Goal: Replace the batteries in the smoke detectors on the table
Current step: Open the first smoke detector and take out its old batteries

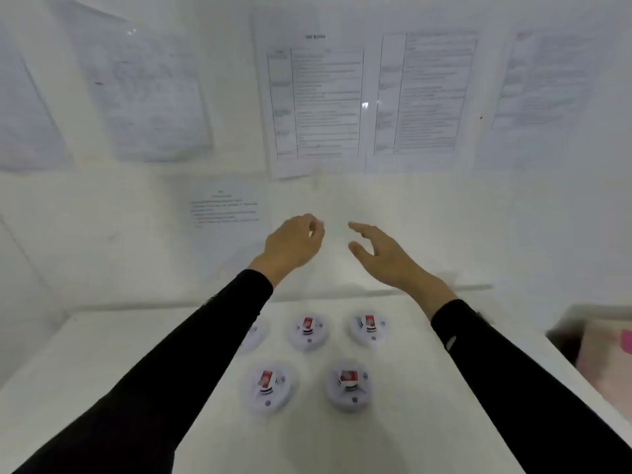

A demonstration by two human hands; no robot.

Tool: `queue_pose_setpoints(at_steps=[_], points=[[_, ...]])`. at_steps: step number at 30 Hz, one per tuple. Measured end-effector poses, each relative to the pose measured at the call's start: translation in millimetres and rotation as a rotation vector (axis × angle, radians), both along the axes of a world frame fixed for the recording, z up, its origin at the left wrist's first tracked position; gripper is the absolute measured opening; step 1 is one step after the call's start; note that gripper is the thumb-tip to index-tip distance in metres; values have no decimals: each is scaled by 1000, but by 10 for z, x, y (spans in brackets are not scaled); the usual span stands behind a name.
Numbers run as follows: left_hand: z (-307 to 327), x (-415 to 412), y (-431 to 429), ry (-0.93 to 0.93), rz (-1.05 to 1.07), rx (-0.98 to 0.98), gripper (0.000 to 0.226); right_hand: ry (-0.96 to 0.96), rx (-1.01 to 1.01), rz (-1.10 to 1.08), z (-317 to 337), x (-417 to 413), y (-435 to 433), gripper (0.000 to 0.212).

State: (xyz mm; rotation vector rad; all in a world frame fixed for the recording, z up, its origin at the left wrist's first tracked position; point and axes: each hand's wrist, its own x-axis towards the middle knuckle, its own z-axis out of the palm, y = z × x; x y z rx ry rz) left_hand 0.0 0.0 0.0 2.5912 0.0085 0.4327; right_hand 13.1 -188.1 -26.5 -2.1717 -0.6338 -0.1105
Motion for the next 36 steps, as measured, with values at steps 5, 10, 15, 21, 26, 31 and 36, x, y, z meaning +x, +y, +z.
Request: queue_pose_setpoints(at_steps=[5,10,15,21,26,31,36], points=[[-932,-363,-61,236,-73,-114,32,276,-62,-67,-1066,-473,-160,61],[-1673,-668,-136,390,-139,-232,28,604,-80,-77,-1877,-892,-206,122],[-2010,-883,-234,472,-206,-327,38,516,-94,-238,-2136,-1027,-131,124],[-2097,-964,-330,472,-136,-475,45,398,-33,-266,-2157,-1058,-143,118],[-2074,-906,-440,565,0,-871,72,293,124,-167,-2049,-1079,-210,106],[-1921,-873,-615,595,-177,-1190,86,136,152,4,-1647,-1139,-347,92],[-1719,-902,-957,605,-331,-1709,62,29,198,59,-1330,-1095,-666,75]])
